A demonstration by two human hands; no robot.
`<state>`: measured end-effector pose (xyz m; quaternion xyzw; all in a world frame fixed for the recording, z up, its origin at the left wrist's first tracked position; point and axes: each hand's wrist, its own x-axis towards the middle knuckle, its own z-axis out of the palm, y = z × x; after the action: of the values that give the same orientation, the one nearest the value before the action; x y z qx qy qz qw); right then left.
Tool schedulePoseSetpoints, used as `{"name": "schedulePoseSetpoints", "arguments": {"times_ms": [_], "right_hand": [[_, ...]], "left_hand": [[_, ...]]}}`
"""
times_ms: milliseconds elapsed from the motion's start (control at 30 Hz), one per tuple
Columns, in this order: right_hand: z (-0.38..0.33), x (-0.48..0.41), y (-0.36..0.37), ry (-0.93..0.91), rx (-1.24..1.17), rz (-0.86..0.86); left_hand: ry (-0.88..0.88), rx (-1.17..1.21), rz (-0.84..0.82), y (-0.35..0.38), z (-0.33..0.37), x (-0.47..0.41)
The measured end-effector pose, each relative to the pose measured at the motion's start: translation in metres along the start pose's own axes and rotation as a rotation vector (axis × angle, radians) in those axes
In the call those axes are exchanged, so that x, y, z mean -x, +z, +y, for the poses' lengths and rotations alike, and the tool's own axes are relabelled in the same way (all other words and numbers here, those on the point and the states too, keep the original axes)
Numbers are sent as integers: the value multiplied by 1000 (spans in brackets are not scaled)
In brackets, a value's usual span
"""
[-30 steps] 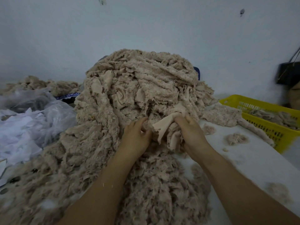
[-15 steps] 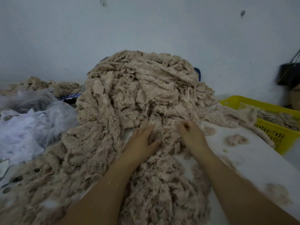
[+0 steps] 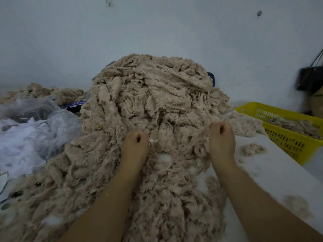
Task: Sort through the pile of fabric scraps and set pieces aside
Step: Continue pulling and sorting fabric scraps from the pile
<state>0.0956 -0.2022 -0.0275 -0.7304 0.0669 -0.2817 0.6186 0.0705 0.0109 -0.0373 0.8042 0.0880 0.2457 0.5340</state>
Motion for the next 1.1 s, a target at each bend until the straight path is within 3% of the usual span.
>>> {"name": "schedulePoseSetpoints", "arguments": {"times_ms": [67,133,233,300,367,433,500,633,733,933,1100], "right_hand": [[-1,-4,-5,35,-53,56],[0,-4,-6,24,-72,9],[-2,3,1,-60,-86,-56],[-3,5,3,-90,-129,26],[-3,0,-1,-68,-145,137],[5,-9,-5,13,6,133],[12,-14,-8,113,315,31],[9,0,4,-65,485,-280],[12,10,16,-132,756,-548],[0,14,18,-187,278,-538],[-5,28,25,-260,218,-654]], "left_hand": [[44,-101,17,1,0,-1],[103,-259,-3,3,3,1],[305,-374,-139,12,9,9],[418,-420,-255,19,12,15],[429,-416,-369,25,10,17],[407,-387,-410,26,7,17],[405,-395,-387,26,6,16],[363,-398,-376,24,4,15],[326,-338,-350,23,5,16],[189,-121,-410,23,12,20],[35,-5,-414,27,15,18]]}}
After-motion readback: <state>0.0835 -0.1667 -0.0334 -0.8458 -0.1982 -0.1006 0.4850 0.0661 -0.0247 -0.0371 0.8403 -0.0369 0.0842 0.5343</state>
